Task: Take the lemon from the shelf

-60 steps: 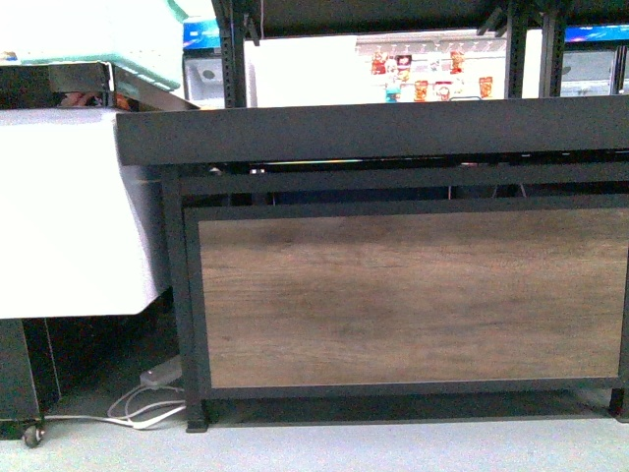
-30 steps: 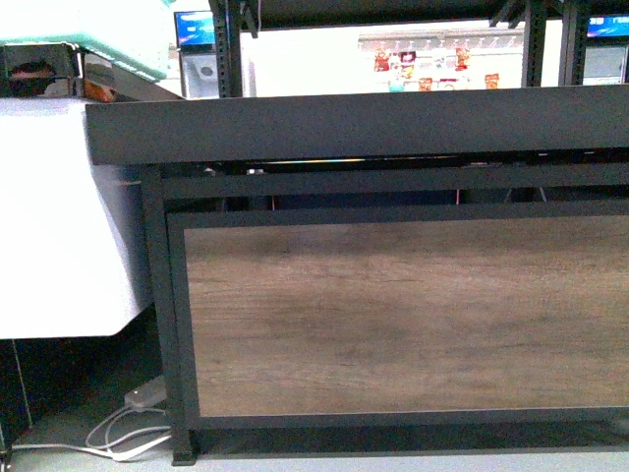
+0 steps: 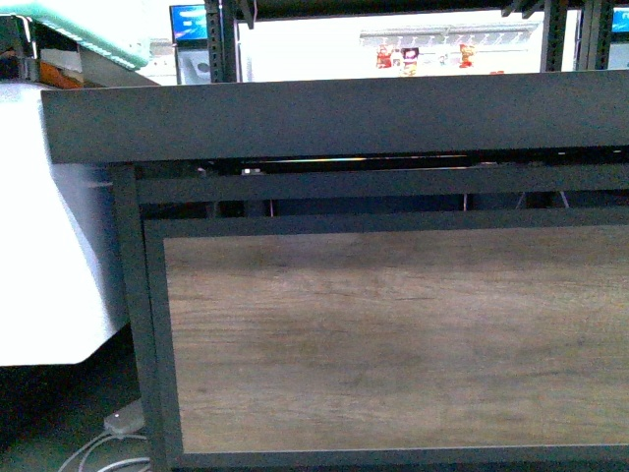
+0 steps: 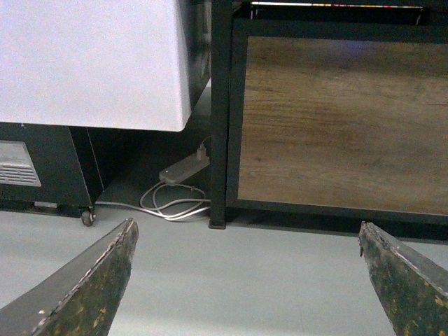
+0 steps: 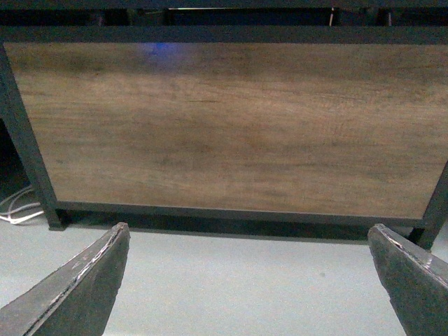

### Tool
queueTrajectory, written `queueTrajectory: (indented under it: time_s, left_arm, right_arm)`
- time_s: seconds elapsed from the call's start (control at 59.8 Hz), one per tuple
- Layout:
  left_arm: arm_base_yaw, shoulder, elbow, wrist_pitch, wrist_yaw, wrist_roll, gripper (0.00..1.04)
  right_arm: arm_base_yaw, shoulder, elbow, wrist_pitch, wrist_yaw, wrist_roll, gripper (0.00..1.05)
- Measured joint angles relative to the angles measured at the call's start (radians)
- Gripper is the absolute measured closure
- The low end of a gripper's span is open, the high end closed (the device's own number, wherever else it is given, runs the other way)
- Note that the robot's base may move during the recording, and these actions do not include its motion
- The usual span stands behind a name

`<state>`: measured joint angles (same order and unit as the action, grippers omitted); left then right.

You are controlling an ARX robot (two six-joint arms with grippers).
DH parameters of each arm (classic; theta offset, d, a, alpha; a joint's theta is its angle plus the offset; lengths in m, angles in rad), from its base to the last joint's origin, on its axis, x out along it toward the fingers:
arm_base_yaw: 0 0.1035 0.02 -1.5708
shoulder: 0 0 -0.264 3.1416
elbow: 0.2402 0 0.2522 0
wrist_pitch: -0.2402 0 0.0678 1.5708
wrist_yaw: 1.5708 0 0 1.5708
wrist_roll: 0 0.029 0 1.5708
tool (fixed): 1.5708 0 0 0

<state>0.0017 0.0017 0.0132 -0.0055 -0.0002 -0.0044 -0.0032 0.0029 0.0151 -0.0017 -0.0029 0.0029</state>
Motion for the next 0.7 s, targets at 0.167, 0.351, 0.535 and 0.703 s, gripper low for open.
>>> queueTrajectory:
  time_s: [0.167, 0.351, 0.535, 0.703]
  left_arm:
    - [0.000, 0.000, 0.000, 0.000, 0.000, 0.000, 0.08]
    - [0.000, 0.000, 0.000, 0.000, 0.000, 0.000, 0.08]
    - [0.000, 0.000, 0.000, 0.000, 0.001, 0.000, 0.08]
    - [0.000, 0.000, 0.000, 0.000, 0.002, 0.000, 0.08]
  right_arm:
    - [0.000, 0.000, 0.000, 0.000, 0.003, 0.000, 0.02]
    - [0.000, 0.000, 0.000, 0.000, 0.001, 0.000, 0.02]
    - [0.000, 0.000, 0.000, 0.000, 0.000, 0.000, 0.02]
    - [0.000, 0.000, 0.000, 0.000, 0.000, 0.000, 0.02]
